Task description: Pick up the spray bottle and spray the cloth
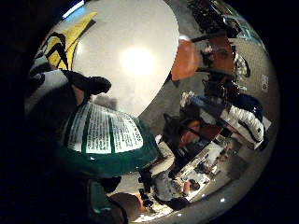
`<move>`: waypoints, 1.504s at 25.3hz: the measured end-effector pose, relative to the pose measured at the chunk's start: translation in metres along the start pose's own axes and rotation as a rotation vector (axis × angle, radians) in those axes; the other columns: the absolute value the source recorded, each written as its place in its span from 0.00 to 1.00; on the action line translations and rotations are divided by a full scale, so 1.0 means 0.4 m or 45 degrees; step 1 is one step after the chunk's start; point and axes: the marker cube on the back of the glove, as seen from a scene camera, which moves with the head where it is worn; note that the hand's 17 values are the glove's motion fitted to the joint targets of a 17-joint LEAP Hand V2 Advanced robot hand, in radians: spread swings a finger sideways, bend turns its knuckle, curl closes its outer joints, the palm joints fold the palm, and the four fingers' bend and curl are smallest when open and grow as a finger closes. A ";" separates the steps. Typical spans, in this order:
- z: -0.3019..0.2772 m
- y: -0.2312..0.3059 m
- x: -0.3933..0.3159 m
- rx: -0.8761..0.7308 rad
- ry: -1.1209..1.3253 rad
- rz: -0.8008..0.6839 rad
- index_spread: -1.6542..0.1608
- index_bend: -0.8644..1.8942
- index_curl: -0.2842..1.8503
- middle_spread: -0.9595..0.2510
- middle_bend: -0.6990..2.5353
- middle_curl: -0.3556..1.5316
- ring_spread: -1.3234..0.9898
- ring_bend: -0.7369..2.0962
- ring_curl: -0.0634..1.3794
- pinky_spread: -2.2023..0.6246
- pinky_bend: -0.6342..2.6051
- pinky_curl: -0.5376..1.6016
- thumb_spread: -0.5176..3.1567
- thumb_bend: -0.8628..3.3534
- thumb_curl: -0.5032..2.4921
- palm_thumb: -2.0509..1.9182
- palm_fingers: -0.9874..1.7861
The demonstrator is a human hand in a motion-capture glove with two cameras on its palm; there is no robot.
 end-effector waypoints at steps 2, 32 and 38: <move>-0.002 0.007 -0.004 0.021 -0.048 -0.021 0.81 0.37 0.35 0.74 0.30 0.44 0.54 0.42 0.31 0.78 0.31 0.42 0.28 0.20 0.38 0.78 0.78; 0.264 0.095 -0.742 0.465 -1.499 -0.774 0.81 0.38 0.35 0.75 0.31 0.44 0.55 0.41 0.31 0.78 0.29 0.42 0.33 0.20 0.37 0.76 0.78; 0.280 0.098 -0.711 0.424 -1.451 -0.811 0.81 0.36 0.35 0.75 0.31 0.44 0.55 0.41 0.31 0.78 0.29 0.42 0.35 0.20 0.36 0.76 0.77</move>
